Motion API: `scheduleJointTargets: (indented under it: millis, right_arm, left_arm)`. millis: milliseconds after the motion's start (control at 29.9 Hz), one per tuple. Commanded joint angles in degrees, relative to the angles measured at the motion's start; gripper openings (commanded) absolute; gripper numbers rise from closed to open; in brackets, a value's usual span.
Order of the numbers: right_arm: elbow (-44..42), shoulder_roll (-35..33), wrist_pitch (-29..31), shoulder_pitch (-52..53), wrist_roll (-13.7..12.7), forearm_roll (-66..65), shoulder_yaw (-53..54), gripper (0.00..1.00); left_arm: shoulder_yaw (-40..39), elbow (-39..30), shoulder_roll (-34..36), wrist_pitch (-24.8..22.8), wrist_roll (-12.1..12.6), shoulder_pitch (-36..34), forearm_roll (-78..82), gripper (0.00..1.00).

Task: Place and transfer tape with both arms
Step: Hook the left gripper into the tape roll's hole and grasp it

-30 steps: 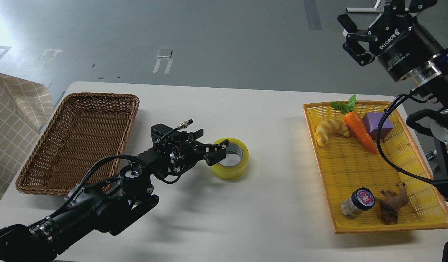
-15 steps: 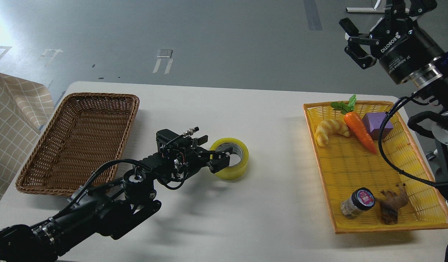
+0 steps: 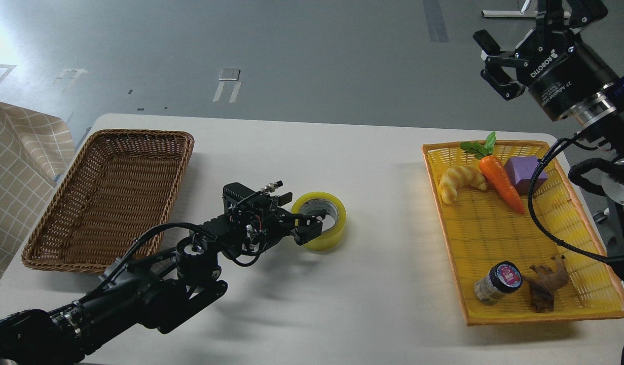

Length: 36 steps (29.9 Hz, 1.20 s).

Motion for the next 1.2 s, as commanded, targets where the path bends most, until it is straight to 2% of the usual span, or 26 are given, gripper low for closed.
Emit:
scheduleJointTargets:
  millis: [0, 67, 134, 167, 200, 234, 301, 334, 401, 535, 601, 1170]
  right_arm:
    - [-0.09, -0.06, 0.00, -0.09, 0.00, -0.02, 0.01, 1.00]
    - [-0.09, -0.06, 0.00, -0.18, 0.00, -0.02, 0.01, 1.00]
    - [-0.09, 0.02, -0.35, -0.35, 0.00, -0.02, 0.01, 1.00]
    - [-0.09, 0.02, -0.35, -0.35, 0.00, -0.02, 0.01, 1.00]
    - [-0.09, 0.02, -0.70, -0.35, 0.00, -0.02, 0.01, 1.00]
    - [-0.18, 0.02, -0.79, -0.44, 0.00, -0.02, 0.01, 1.00]
    - [-0.09, 0.02, -1.32, -0.79, 0.00, -0.02, -0.08, 1.00]
    - [-0.09, 0.02, -1.67, -1.23, 0.00, -0.02, 0.01, 1.00]
    - [0.00, 0.02, -2.02, -1.49, 0.00, -0.02, 0.01, 1.00]
    - [0.00, -0.06, -2.55, -2.11, 0.00, -0.02, 0.01, 1.00]
    - [0.00, -0.06, -2.55, -2.11, 0.00, -0.02, 0.01, 1.00]
    - [0.00, 0.11, -4.22, -3.25, 0.00, -0.02, -0.08, 1.00]
  left_arm:
    - [0.02, 0.16, -0.02, 0.00, 0.15, 0.08, 0.00, 0.77]
    - [0.11, 0.25, -0.02, 0.00, 0.24, 0.08, 0.00, 0.73]
    - [0.11, 0.25, -0.02, 0.00, 0.24, 0.08, 0.00, 0.58]
    - [0.11, 0.25, -0.02, 0.00, 0.24, 0.08, 0.00, 0.58]
    - [0.11, 0.16, -0.11, 0.00, 0.33, 0.08, 0.00, 0.49]
    - [0.11, 0.16, -0.11, 0.00, 0.41, 0.08, 0.00, 0.45]
    - [0.11, 0.16, -0.11, 0.00, 0.42, 0.00, 0.00, 0.40]
    - [0.11, 0.16, -0.11, 0.00, 0.42, -0.01, 0.00, 0.34]
    - [0.11, 0.16, -0.02, 0.00, 0.42, -0.01, 0.00, 0.28]
    - [0.11, 0.16, -0.11, 0.00, 0.50, -0.01, 0.00, 0.20]
    - [0.11, -0.45, -0.28, 0.09, 0.50, -0.01, 0.00, 0.10]
    - [0.02, -0.89, -0.72, 0.17, 0.50, -1.76, 0.00, 0.08]
